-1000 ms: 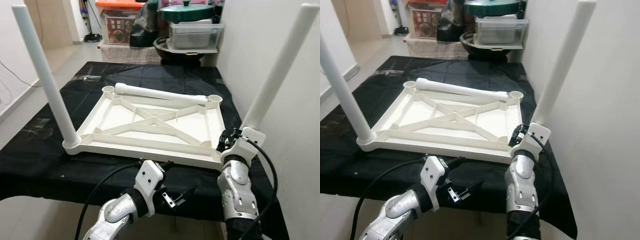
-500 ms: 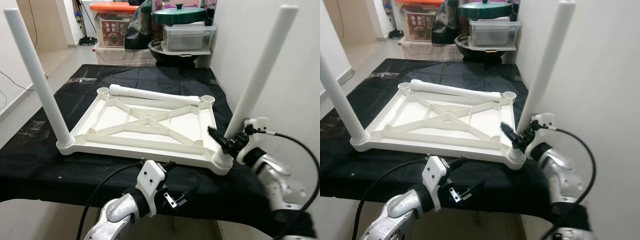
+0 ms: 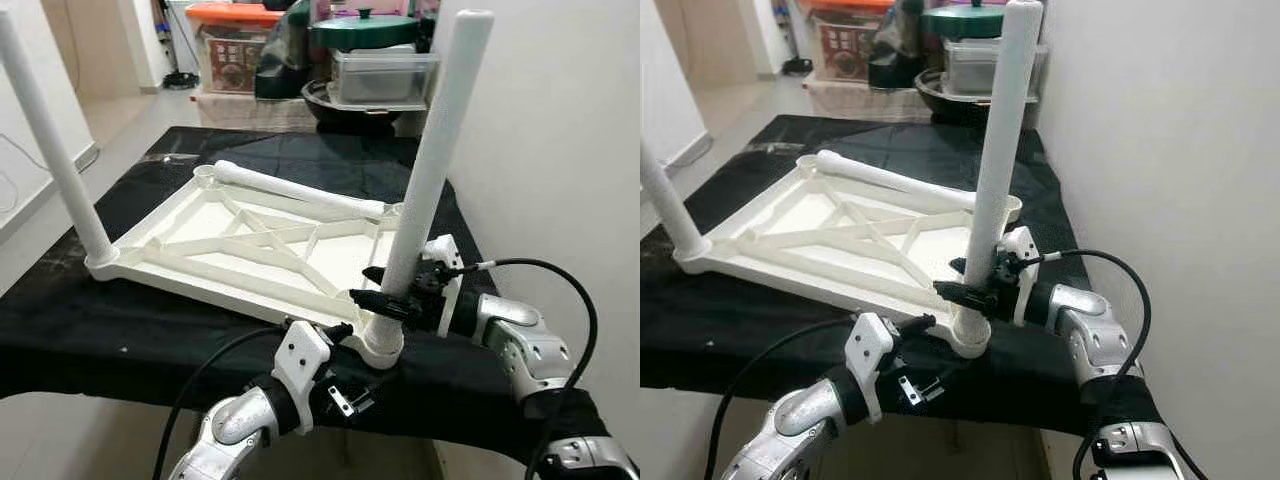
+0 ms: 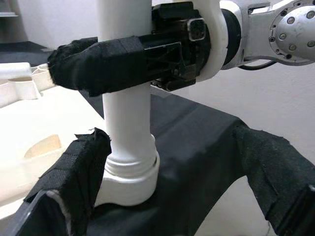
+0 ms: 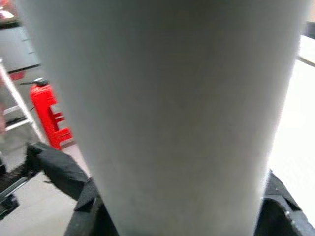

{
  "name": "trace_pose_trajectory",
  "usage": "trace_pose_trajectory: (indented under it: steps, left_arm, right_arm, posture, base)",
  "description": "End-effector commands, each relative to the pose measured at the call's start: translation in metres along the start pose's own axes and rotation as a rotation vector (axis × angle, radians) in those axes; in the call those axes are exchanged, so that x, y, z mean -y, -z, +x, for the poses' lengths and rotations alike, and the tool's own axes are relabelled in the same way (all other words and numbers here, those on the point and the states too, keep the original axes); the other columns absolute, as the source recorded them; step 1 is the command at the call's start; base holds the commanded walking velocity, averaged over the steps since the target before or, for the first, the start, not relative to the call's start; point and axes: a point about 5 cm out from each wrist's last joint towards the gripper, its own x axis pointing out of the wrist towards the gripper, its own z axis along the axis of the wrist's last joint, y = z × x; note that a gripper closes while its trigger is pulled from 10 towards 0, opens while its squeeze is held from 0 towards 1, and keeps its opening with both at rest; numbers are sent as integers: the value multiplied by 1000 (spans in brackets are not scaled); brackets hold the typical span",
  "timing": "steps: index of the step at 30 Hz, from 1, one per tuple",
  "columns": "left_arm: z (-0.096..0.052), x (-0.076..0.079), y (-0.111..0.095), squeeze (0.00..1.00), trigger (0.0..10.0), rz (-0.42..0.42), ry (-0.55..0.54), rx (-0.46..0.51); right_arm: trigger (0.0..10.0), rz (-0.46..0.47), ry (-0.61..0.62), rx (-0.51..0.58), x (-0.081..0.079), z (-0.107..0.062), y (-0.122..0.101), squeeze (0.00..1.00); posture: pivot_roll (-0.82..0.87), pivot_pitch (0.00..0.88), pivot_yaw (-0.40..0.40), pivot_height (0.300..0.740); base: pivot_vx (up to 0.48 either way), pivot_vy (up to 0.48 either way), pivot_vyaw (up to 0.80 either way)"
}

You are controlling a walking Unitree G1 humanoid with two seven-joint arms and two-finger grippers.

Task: Building children table

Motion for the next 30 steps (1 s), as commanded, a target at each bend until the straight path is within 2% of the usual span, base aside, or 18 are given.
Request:
trace_pose_trajectory:
  steps: [1,4,5,6,9,10,11,13,14,15,16,21,22,23,26,27,29,30]
  left_arm:
    - [0,0,4,0,10000,-2,8,-15]
    - [0,-1,4,0,10000,-2,8,-15]
    - [0,-1,4,0,10000,-2,7,-16]
    - [0,-1,4,0,10000,-2,7,-16]
    - [-1,-3,5,0,10000,-4,8,-21]
    - [-1,-3,5,0,10000,-5,10,-23]
    - [-1,-3,5,0,10000,-5,12,-23]
    - [-1,-3,5,0,10000,-5,12,-23]
    - [-1,-3,6,0,10000,-5,12,-24]
    - [-1,-3,6,0,10000,-5,12,-24]
    - [-1,-2,6,0,10000,-6,13,-24]
    - [-1,-2,6,0,10000,-7,13,-24]
    - [-1,-2,6,0,10000,-7,11,-23]
    - [0,-2,6,0,10000,-7,10,-23]
    - [0,-2,6,0,10000,-7,10,-23]
    - [0,-1,6,0,10000,-7,10,-22]
    - [0,-1,6,0,10000,-7,10,-22]
    - [1,-1,6,0,10000,-8,12,-21]
  right_arm:
    - [0,14,-17,-9,0,4,1,0]
    - [0,-15,74,5,6,4,1,0]
    - [0,-8,339,54,20,0,2,0]
    - [0,-8,339,54,20,0,2,0]
    - [0,102,1134,129,43,-34,15,0]
    - [0,121,1363,122,39,-48,21,0]
    - [0,130,1507,114,35,-58,25,0]
    - [0,130,1507,114,35,-58,25,0]
    - [0,133,1588,108,31,-64,27,0]
    - [0,133,1588,108,31,-64,27,0]
    - [0,161,1635,124,23,-59,28,0]
    - [0,190,1637,148,16,-48,29,0]
    - [10000,182,1561,208,13,-31,25,0]
    - [10000,179,1500,249,12,-19,24,1000]
    - [10000,179,1500,249,12,-19,24,1000]
    - [10000,138,1392,318,18,-15,19,0]
    - [10000,138,1392,318,18,-15,19,0]
    - [10000,133,1222,372,28,-23,12,0]
  posture:
    - [217,0,-74,740]
    - [212,0,-73,740]
    - [203,0,-66,740]
    - [203,0,-66,740]
    - [188,0,-51,740]
    - [184,0,-48,740]
    - [184,0,-48,740]
    - [184,0,-48,740]
    - [184,0,-48,740]
    - [184,0,-48,740]
    - [186,0,-50,740]
    - [189,0,-52,740]
    - [190,0,-54,740]
    - [190,0,-54,740]
    - [190,0,-54,740]
    - [190,0,-59,740]
    - [190,0,-59,740]
    - [190,0,-60,740]
  base:
    - [0,0,0]
    - [0,0,0]
    - [0,0,0]
    - [0,0,0]
    - [0,0,0]
    - [0,0,0]
    - [0,0,0]
    - [0,0,0]
    - [0,0,0]
    - [0,0,0]
    - [0,0,0]
    - [0,0,0]
    - [0,0,0]
    - [0,0,0]
    - [0,0,0]
    - [0,0,0]
    - [0,0,0]
    - [0,0,0]
